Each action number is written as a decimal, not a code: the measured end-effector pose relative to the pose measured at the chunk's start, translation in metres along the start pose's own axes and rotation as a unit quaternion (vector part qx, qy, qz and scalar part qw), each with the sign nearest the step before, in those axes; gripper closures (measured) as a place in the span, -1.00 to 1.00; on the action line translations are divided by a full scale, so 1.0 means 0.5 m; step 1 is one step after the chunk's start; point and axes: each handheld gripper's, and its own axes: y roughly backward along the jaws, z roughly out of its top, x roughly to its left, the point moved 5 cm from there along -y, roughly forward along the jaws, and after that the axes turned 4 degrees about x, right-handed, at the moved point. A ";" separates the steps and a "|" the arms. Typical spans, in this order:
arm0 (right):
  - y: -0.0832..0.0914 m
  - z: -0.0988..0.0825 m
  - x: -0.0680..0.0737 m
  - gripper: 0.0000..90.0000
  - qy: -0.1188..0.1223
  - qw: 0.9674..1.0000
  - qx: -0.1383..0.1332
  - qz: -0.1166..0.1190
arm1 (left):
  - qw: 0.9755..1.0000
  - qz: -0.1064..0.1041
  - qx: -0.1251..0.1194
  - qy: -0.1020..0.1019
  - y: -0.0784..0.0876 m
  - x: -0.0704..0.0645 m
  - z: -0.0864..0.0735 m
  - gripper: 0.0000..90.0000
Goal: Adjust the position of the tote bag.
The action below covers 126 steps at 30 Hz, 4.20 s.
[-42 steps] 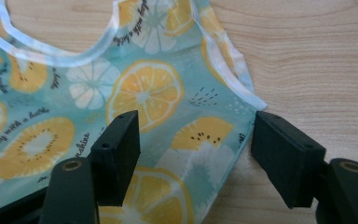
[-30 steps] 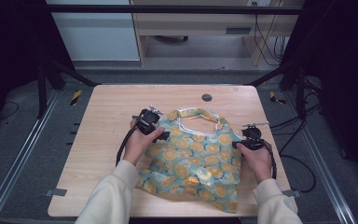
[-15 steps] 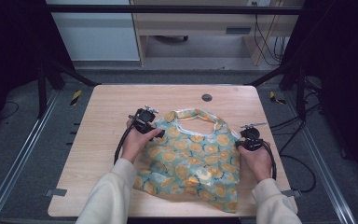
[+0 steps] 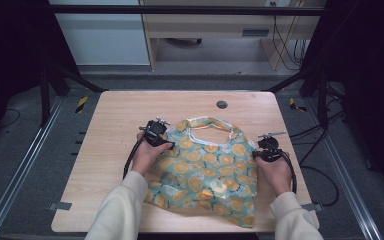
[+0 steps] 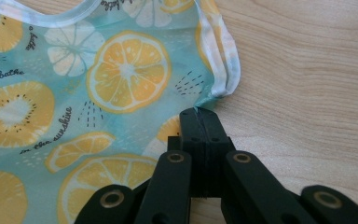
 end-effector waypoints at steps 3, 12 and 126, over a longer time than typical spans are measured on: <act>0.000 0.000 0.000 1.00 0.000 1.000 -0.002 0.000 | 1.000 -0.001 -0.001 -0.002 0.002 0.001 0.000 -0.25; -0.001 0.000 0.001 1.00 -0.001 1.000 -0.004 0.003 | 1.000 -0.003 0.000 0.001 0.002 -0.001 -0.001 0.07; 0.281 -0.064 0.057 1.00 0.143 0.966 -0.210 0.049 | 0.972 -0.018 -0.207 -0.112 0.277 -0.093 -0.064 1.00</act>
